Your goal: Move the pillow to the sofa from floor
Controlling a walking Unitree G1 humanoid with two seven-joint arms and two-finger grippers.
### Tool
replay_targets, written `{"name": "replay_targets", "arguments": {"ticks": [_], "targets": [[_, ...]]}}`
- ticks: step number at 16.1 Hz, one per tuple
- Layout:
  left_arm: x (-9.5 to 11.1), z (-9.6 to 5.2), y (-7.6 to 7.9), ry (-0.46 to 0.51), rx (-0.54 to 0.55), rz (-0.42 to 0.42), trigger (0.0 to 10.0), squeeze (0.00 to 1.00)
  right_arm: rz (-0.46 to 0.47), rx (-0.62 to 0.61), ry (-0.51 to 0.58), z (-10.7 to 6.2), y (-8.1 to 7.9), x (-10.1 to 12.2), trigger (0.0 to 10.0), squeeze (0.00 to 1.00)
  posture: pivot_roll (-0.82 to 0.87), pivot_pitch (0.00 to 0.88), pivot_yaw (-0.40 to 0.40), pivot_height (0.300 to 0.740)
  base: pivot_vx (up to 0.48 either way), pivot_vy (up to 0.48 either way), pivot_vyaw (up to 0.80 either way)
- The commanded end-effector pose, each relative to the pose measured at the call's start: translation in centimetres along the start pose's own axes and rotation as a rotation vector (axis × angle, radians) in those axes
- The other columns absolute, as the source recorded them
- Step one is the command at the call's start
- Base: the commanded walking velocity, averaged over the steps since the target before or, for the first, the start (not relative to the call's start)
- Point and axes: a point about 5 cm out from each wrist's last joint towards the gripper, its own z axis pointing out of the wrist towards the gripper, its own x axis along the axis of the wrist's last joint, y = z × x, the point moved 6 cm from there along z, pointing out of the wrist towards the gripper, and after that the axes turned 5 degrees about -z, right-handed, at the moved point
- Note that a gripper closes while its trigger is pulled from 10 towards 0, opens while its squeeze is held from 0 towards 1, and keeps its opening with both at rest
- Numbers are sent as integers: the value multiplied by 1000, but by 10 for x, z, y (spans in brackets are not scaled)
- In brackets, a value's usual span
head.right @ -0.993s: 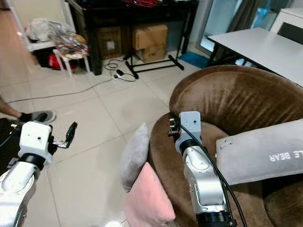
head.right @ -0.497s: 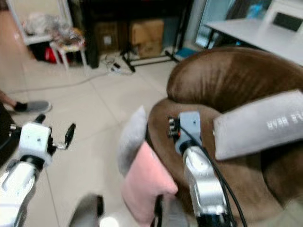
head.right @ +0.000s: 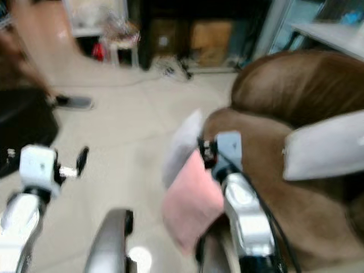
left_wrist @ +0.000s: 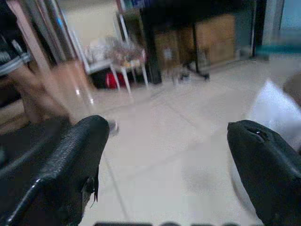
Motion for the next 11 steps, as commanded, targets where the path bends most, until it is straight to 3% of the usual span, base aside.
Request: {"name": "replay_targets", "arguments": {"ticks": [1, 2, 3, 7, 9, 11], "targets": [[7, 4, -1, 19, -4, 9, 10000, 1000, 29, 2, -8, 2, 0, 2, 10000, 1000, 37, 0, -73, 598, 0, 0, 0], [7, 4, -1, 20, -4, 7, 10000, 1000, 10, 0, -11, 3, 0, 1, 10000, 1000, 37, 0, -73, 598, 0, 0, 0], [8, 5, 0, 24, -4, 2, 10000, 1000, -93, 23, 37, 2, -2, 6, 10000, 1000, 36, 0, -76, 598, 0, 0, 0], [9, 4, 0, 33, -9, -10, 10000, 1000, -95, 0, 4, 3, 3, 0, 10000, 1000, 35, 0, -76, 598, 0, 0, 0], [10, 4, 0, 36, -11, -12, 10000, 1000, -73, -34, 1, 3, 7, -1, 10000, 1000, 32, 0, -74, 598, 0, 0, 800], [10, 4, 1, 35, -14, -10, 10000, 1000, -79, -58, 3, 3, 8, 0, 10000, 1000, 29, 0, -71, 598, 0, 0, 0]]}}
